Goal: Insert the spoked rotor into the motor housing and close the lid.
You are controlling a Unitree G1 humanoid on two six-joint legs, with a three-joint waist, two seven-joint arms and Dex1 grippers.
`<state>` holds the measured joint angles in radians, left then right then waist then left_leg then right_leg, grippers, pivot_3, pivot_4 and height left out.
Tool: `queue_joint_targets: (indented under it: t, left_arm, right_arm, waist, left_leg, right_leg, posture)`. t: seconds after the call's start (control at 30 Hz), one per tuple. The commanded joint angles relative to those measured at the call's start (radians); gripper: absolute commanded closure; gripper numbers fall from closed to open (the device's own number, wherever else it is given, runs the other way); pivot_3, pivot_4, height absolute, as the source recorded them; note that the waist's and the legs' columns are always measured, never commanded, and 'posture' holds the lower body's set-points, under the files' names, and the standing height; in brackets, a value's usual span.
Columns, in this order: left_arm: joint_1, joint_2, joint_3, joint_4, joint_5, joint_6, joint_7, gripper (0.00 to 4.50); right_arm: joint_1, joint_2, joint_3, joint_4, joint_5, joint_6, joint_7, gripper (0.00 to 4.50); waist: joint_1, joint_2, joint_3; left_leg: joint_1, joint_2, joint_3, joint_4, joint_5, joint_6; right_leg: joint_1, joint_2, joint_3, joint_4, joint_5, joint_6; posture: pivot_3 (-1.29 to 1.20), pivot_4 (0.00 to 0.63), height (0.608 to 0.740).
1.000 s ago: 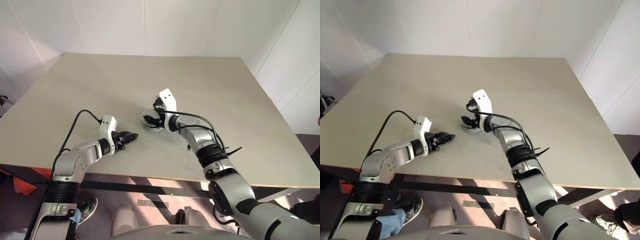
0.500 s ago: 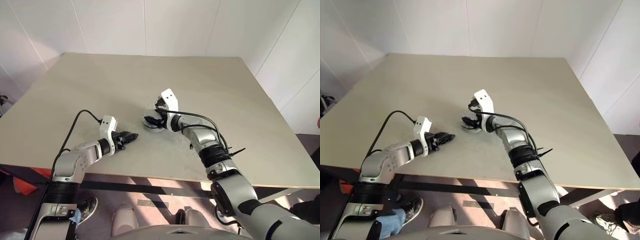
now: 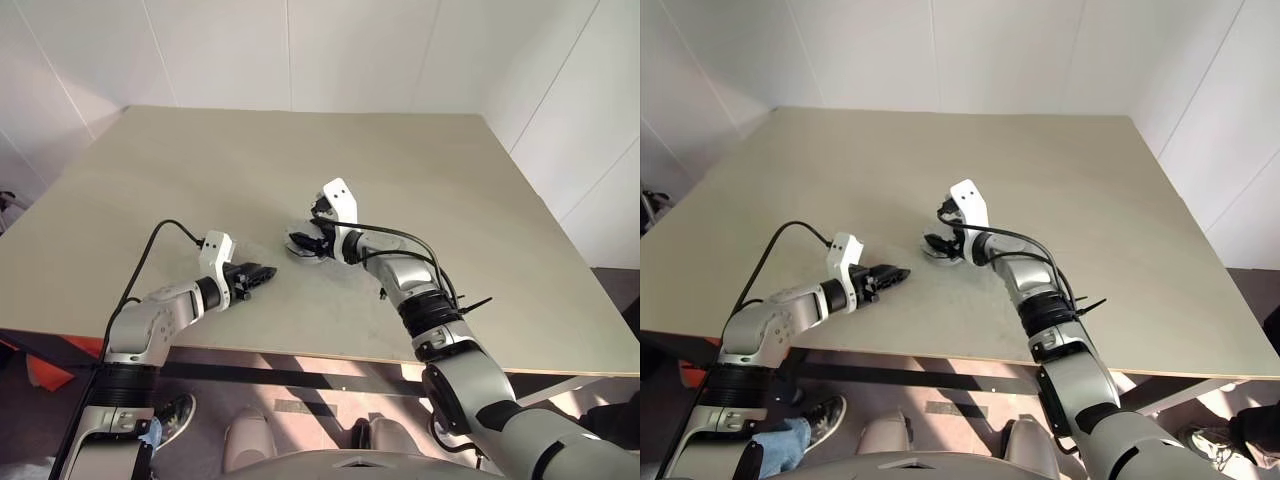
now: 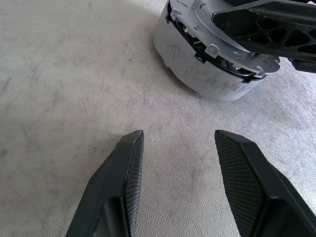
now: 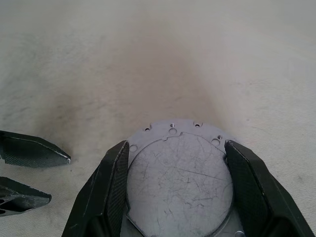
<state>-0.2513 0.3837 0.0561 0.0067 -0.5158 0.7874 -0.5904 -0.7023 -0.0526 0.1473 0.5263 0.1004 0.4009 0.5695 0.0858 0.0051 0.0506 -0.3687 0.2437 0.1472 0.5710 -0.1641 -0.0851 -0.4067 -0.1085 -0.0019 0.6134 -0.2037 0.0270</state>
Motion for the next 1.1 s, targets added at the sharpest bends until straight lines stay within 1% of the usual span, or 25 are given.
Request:
queue_joint_targets:
  t: [0.03,0.2,0.37,0.7,0.83,1.1]
  left_arm:
    - [0.0,-0.002,0.006,-0.03,0.002,-0.009,0.005,2.08]
    - [0.002,-0.002,0.008,-0.033,0.0,-0.008,0.007,2.08]
    - [0.004,0.0,0.009,-0.033,-0.001,-0.008,0.004,2.08]
    - [0.002,-0.004,0.008,-0.034,-0.002,-0.005,0.008,2.08]
    - [0.003,-0.006,0.005,-0.037,-0.002,-0.003,0.01,2.08]
    - [0.005,-0.008,0.003,-0.035,-0.001,-0.003,0.009,2.08]
  right_arm:
    - [-0.019,0.0,-0.008,-0.004,-0.002,-0.019,-0.007,1.54]
    - [-0.018,-0.001,-0.004,0.015,-0.008,-0.03,-0.01,1.54]
    - [-0.018,0.001,-0.019,0.077,-0.009,-0.048,-0.031,1.54]
    - [-0.015,-0.003,0.0,0.099,-0.032,-0.071,-0.035,1.54]
    - [-0.028,0.002,-0.009,0.123,-0.034,-0.063,-0.059,1.54]
    - [-0.037,0.006,-0.033,0.047,0.007,-0.038,-0.033,1.54]
  waist:
    - [0.0,0.0,0.0]
    - [0.0,0.0,0.0]
    - [-0.001,0.0,0.0]
    - [-0.003,0.0,0.0]
    - [-0.004,0.0,0.0]
    - [-0.004,0.0,0.0]
  left_leg:
    - [0.0,0.0,0.0,0.0,0.0,0.0]
    - [0.0,0.0,0.0,0.0,0.0,0.0]
    - [0.001,0.0,0.0,0.0,0.0,0.0]
    - [0.002,0.0,0.0,0.0,0.0,0.0]
    - [0.003,0.0,0.0,0.0,0.0,0.0]
    - [0.002,0.0,0.0,0.0,0.0,0.0]
  right_leg:
    - [0.0,0.0,0.0,0.0,0.0,0.0]
    - [0.0,0.0,0.0,0.0,0.0,0.0]
    - [0.001,0.0,0.0,0.0,0.0,0.0]
    - [0.002,0.0,0.0,0.001,0.0,0.0]
    - [0.002,0.0,0.0,0.001,0.0,0.0]
    - [0.002,0.0,0.0,0.001,0.0,0.0]
  posture:
    - [0.0,0.0,0.74]
    - [0.0,0.0,0.74]
    - [0.0,0.0,0.74]
    - [0.0,0.0,0.74]
    - [0.0,0.0,0.74]
    - [0.0,0.0,0.74]
